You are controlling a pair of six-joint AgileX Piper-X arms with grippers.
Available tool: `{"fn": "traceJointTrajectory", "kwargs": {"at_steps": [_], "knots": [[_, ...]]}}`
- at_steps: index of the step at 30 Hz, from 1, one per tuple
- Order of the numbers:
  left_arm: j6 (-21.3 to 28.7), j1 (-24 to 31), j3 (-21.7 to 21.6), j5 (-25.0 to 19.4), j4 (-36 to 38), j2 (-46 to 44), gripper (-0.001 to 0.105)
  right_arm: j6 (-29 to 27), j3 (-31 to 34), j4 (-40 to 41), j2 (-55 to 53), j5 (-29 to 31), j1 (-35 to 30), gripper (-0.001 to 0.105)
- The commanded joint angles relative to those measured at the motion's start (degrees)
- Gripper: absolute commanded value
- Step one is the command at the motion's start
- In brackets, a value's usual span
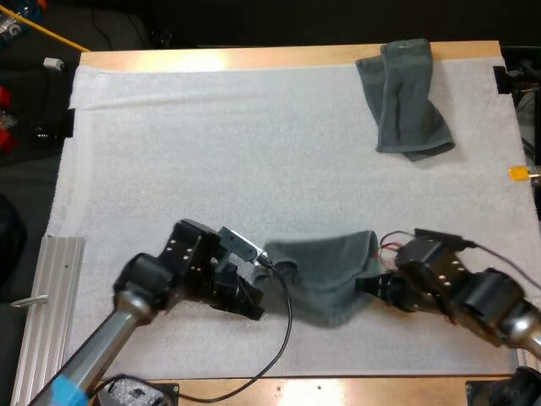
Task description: Pick towel from pile, fold and stack
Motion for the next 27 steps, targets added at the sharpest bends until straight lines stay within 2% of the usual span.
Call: {"fn": "traceJointTrajectory", "kwargs": {"at_steps": [1, 8, 13, 16, 24, 26, 27], "knots": [[0.3, -0.3, -2.0, 1.4, 2.3, -1.7, 0.000, -1.8, -2.2, 3.1, -1.5, 0.6, 0.1, 0.000], [-1.3, -0.3, -10.7, 2.9, 10.6, -3.5, 0.000, -3.0, -10.3, 13.9, -5.5, 1.5, 0.1, 0.000], [-1.8, -0.3, -17.3, 8.8, 17.3, -3.5, 0.000, -5.2, -17.1, 20.5, -7.7, -1.1, 0.1, 0.000], [-1.8, -0.3, -20.6, 9.3, 19.9, -3.6, 0.000, -5.2, -20.6, 21.8, -8.5, -3.3, 0.1, 0.000], [-1.9, -0.3, -25.7, 9.7, 26.6, -4.2, 0.000, -5.2, -24.7, 30.5, -8.8, -4.1, 0.1, 0.000], [-1.9, -0.3, -25.7, 10.2, 27.6, -5.0, 0.000, -5.2, -24.6, 32.9, -8.8, -7.2, 0.1, 0.000], [-2.0, -0.3, -25.7, 10.2, 28.8, -5.7, 0.000, -5.2, -24.6, 33.9, -8.8, -11.0, 0.1, 0.000]]}}
